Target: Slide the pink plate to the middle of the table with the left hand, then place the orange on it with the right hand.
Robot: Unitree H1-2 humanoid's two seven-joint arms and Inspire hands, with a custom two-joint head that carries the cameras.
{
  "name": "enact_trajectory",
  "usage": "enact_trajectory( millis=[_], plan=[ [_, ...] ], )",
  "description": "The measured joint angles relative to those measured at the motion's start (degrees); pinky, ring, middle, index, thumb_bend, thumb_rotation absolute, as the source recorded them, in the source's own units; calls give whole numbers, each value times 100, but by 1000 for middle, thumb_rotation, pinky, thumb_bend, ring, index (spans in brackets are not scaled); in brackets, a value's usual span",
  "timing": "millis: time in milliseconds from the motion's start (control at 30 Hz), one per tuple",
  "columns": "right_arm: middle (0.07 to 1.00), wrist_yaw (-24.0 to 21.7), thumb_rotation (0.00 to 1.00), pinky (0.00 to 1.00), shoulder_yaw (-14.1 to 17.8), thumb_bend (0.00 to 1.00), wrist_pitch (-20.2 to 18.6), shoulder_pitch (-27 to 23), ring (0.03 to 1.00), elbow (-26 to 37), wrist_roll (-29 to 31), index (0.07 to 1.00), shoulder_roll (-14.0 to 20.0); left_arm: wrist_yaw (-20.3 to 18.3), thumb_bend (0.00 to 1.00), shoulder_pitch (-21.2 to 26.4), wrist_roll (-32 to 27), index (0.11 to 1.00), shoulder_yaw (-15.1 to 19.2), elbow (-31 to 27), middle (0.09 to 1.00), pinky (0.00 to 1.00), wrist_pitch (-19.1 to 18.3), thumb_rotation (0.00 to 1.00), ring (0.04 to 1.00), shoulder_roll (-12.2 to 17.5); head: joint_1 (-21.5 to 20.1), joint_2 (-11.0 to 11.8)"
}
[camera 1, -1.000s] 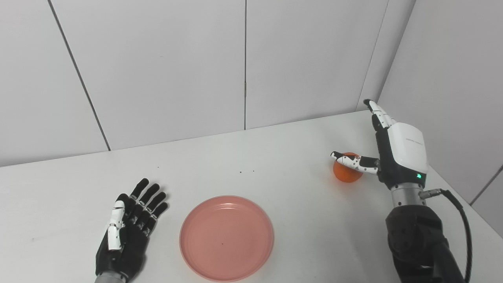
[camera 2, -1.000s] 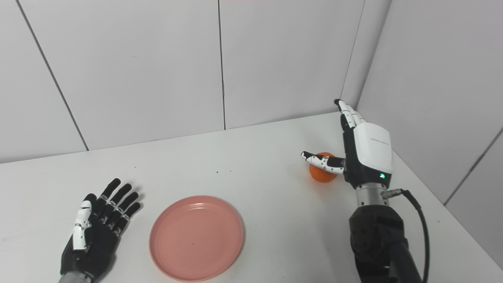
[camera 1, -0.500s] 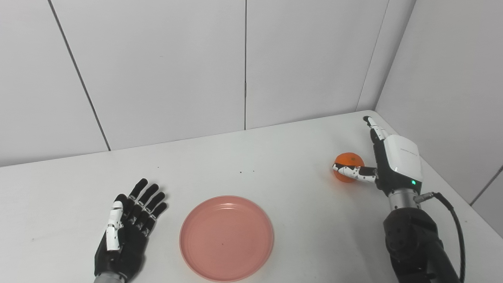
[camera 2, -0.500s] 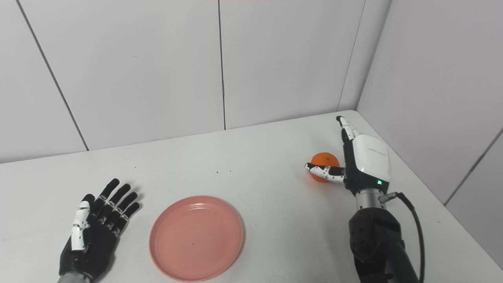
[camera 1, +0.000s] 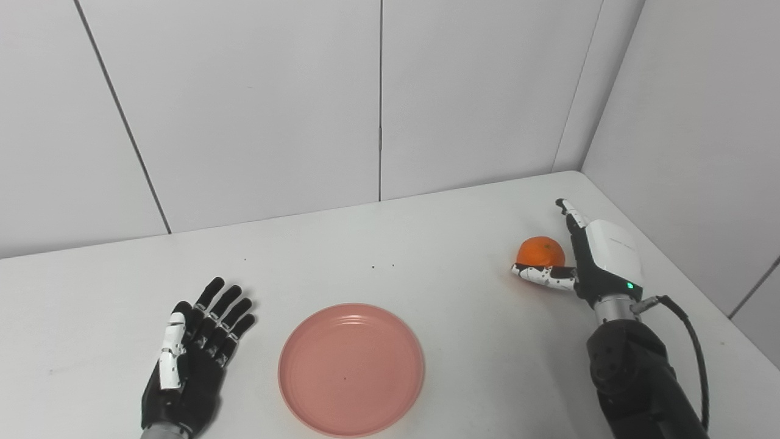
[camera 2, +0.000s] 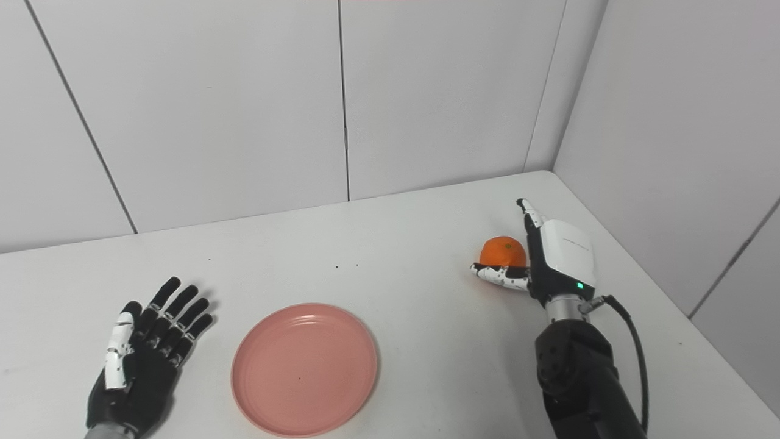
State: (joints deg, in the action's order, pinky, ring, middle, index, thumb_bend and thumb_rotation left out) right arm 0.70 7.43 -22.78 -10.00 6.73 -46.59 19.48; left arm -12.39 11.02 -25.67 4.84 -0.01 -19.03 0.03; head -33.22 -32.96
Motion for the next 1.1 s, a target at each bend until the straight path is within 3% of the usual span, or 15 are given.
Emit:
enact_trajectory(
  millis=[367, 1100],
  plan=[
    [862, 20, 436, 685, -170, 996, -10, -84, 800, -423, 413, 885, 17, 0, 321, 2, -13, 873, -8, 2, 875, 884, 0, 1000, 865, 31, 35, -44],
    [856, 241, 397, 680, -330, 978, -16, -383, 797, -964, 623, 869, 113, 9, 317, 14, -11, 862, -10, -4, 865, 873, -3, 1000, 858, 128, 53, -114]
  ],
)
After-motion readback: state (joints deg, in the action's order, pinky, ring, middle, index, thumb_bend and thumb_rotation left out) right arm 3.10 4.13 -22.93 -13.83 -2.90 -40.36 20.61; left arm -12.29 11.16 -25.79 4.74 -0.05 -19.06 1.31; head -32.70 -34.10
